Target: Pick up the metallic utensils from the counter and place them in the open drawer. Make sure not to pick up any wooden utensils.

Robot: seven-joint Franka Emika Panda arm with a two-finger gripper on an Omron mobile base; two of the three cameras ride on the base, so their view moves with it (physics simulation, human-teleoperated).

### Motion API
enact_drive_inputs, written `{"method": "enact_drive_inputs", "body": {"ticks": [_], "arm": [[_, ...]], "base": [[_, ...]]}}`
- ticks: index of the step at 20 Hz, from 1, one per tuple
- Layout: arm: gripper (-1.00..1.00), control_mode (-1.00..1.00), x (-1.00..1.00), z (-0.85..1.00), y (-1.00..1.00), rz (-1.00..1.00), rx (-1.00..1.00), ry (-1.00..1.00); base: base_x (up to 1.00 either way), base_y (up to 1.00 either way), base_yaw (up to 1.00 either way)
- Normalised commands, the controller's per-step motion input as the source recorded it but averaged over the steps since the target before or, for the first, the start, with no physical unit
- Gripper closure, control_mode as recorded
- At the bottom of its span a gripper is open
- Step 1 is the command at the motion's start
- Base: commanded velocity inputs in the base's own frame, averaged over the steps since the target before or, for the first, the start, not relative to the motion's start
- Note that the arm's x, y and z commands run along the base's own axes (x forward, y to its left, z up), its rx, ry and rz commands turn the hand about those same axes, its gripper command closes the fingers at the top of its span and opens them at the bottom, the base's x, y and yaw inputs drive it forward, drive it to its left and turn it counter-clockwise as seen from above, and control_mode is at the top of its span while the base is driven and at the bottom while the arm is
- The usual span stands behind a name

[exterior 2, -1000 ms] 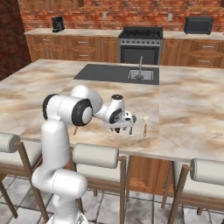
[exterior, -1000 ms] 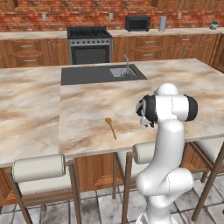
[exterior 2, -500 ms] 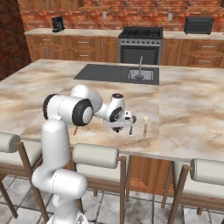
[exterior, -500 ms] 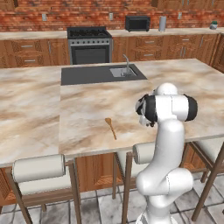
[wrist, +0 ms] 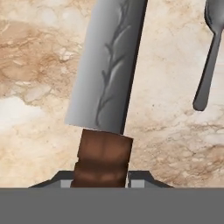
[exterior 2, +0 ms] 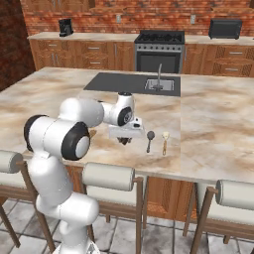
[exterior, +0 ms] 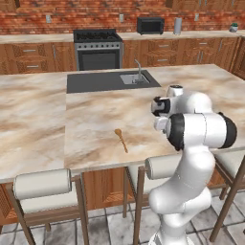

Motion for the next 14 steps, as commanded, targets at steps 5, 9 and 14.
{"method": "enact_drive_inputs", "body": {"ticks": [5,9,14], "arm": [[1.00,-1.00,-0.98,1.00,0.31,-0.21,0.14,0.00],[1.00,-1.00,-1.00,1.00,0.59,-0.20,0.07,0.00],[1.00,-1.00,-1.00,0.78,0.79,-0.13,-0.08,0.02]], "base": [[0.00,0.00,0.00],[0.00,0.00,0.00],[0.00,0.00,0.00]]}}
